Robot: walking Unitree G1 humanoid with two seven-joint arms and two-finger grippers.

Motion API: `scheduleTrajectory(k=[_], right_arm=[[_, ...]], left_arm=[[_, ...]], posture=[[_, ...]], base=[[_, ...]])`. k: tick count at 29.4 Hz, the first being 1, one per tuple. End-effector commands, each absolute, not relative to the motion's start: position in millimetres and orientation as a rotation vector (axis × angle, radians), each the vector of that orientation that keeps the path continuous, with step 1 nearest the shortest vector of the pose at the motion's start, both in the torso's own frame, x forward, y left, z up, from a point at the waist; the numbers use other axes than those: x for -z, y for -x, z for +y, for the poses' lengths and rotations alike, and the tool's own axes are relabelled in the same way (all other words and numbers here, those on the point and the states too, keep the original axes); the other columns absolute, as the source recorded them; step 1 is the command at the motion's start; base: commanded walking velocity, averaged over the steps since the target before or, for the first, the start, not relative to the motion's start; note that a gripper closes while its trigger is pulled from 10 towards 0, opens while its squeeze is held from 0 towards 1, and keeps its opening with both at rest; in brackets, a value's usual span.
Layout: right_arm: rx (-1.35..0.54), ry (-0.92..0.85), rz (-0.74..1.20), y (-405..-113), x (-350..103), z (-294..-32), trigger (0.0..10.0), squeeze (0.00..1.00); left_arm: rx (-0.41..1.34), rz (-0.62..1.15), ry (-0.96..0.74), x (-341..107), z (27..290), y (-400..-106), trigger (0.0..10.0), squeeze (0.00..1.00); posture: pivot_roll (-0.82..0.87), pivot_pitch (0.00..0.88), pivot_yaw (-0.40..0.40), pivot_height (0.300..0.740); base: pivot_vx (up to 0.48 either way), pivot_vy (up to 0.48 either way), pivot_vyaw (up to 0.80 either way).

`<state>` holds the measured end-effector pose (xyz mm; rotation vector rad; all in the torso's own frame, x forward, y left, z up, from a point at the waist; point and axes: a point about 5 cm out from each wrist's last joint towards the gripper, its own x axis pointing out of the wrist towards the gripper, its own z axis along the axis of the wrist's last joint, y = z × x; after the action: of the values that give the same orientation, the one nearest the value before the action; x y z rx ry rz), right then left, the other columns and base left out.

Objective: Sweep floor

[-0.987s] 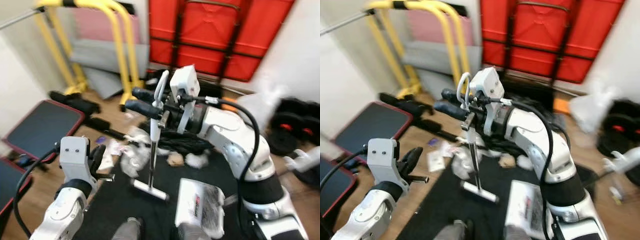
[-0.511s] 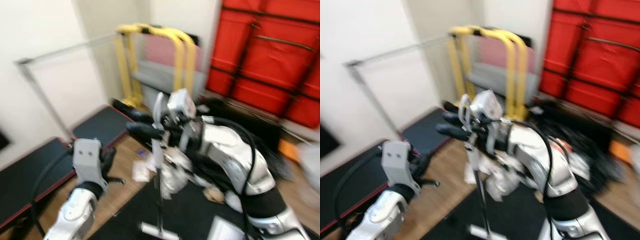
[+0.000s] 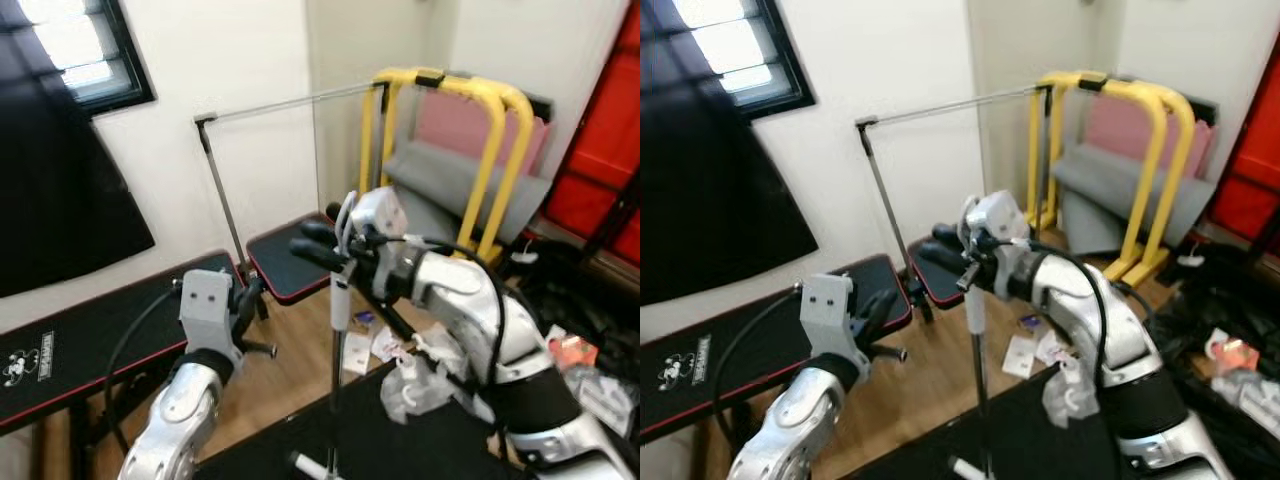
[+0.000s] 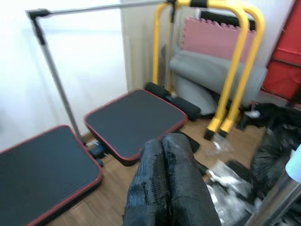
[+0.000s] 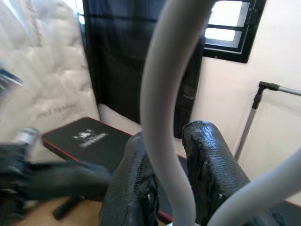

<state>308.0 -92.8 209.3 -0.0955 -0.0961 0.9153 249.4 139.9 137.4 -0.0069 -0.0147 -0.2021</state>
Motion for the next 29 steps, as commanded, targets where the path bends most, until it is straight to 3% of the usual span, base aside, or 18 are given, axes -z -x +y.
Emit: scheduleTrajectory(k=[1, 6, 12, 17, 29], right_arm=[[-0.867, 0.102, -0.118, -311.1, -209.5, -91.9, 10.0, 0.0], [-0.818, 0.127, -0.127, -314.5, -207.9, -94.2, 10.0, 0.0], [-0.77, 0.151, -0.144, -319.1, -208.7, -94.8, 10.0, 0.0], [-0.793, 0.153, -0.126, -319.7, -207.5, -94.6, 10.0, 0.0], [-0.699, 0.174, -0.142, -327.6, -208.7, -93.7, 10.0, 0.0]], left_arm=[[0.168, -0.001, -0.018, -132.2, 146.4, -248.9, 10.0, 0.0], [0.163, -0.007, -0.013, -131.8, 146.4, -249.4, 10.0, 0.0], [0.161, -0.012, -0.006, -131.1, 147.1, -251.1, 10.0, 0.0], [0.168, -0.014, 0.001, -130.5, 145.7, -251.8, 10.0, 0.0], [0.178, -0.018, 0.011, -130.6, 144.4, -252.5, 10.0, 0.0]], posture=[[-0.12, 0.0, -0.041, 0.74], [-0.11, 0.0, -0.035, 0.74], [-0.11, 0.0, -0.029, 0.74], [-0.11, 0.0, -0.029, 0.74], [-0.11, 0.0, -0.035, 0.74]], base=[[0.0, 0.0, 0.8], [0.0, 0.0, 0.64], [0.304, 0.0, 0.0], [0.357, 0.0, 0.59], [0.363, 0.0, 0.0]])
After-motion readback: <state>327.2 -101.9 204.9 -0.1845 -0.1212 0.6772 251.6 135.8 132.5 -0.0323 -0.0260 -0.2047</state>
